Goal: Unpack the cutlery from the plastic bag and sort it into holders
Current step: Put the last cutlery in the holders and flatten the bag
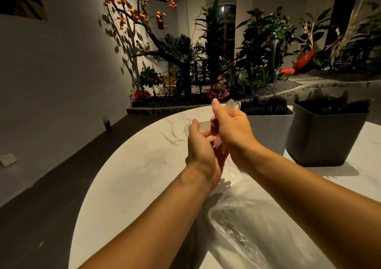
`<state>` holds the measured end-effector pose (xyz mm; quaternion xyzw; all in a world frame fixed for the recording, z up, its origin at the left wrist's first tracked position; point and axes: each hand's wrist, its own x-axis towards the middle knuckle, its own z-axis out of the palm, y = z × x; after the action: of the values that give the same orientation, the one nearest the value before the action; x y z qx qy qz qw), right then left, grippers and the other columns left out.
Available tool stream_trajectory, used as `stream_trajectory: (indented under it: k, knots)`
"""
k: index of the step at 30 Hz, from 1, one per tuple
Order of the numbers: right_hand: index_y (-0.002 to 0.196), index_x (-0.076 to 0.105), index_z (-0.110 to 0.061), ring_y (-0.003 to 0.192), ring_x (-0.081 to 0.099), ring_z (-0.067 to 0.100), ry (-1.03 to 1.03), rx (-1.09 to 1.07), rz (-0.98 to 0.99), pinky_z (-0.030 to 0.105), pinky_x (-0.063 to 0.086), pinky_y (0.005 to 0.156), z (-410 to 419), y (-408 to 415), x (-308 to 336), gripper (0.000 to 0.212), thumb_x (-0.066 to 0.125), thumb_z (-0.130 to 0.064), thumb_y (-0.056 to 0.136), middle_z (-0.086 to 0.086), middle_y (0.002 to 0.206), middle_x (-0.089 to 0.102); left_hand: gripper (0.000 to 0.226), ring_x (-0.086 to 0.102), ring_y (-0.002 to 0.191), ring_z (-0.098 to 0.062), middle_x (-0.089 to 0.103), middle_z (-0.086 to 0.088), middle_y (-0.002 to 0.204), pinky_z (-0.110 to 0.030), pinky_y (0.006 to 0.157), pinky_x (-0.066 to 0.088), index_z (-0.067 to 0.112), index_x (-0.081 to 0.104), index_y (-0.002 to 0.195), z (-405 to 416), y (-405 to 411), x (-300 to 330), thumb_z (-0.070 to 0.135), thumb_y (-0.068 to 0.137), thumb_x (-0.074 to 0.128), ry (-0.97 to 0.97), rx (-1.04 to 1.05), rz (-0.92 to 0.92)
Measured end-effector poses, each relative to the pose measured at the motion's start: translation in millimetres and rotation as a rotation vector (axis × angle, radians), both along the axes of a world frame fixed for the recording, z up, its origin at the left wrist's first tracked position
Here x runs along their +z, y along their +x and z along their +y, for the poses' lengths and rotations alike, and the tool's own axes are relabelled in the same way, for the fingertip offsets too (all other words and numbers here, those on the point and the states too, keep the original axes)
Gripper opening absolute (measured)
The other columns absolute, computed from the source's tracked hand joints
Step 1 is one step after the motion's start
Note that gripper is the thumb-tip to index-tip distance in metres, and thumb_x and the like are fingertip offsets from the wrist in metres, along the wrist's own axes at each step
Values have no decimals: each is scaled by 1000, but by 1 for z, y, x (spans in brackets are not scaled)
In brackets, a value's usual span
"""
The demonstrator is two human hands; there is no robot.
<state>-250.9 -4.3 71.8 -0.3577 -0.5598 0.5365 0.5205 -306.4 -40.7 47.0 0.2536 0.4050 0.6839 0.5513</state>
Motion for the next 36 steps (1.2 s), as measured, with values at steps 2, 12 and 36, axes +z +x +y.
stream_trajectory:
  k: [2,12,36]
  knots:
    - [79,57,-7,68,52,13,6,-89,-94,27,38,60,5,6,3,48,51,-51,98,-2,72,55,38,68,96,-27,72,-14,96,-55,101,51,8,67,88,-1,-2,-3,34,96,39,-33,27,345]
    - [85,56,-10,63,53,13,34,-1,-360,27,43,55,5,9,6,51,40,-56,100,8,78,61,35,61,88,-15,58,-4,102,-40,86,58,18,30,138,-12,-24,8,13,106,43,115,-392,1132]
    - [100,65,-23,73,60,-10,587,232,-692,13,46,66,54,8,53,19,53,-8,100,-13,90,66,26,56,81,-17,65,-6,85,-32,78,43,10,58,85,44,-71,29,13,103,38,111,-184,1017]
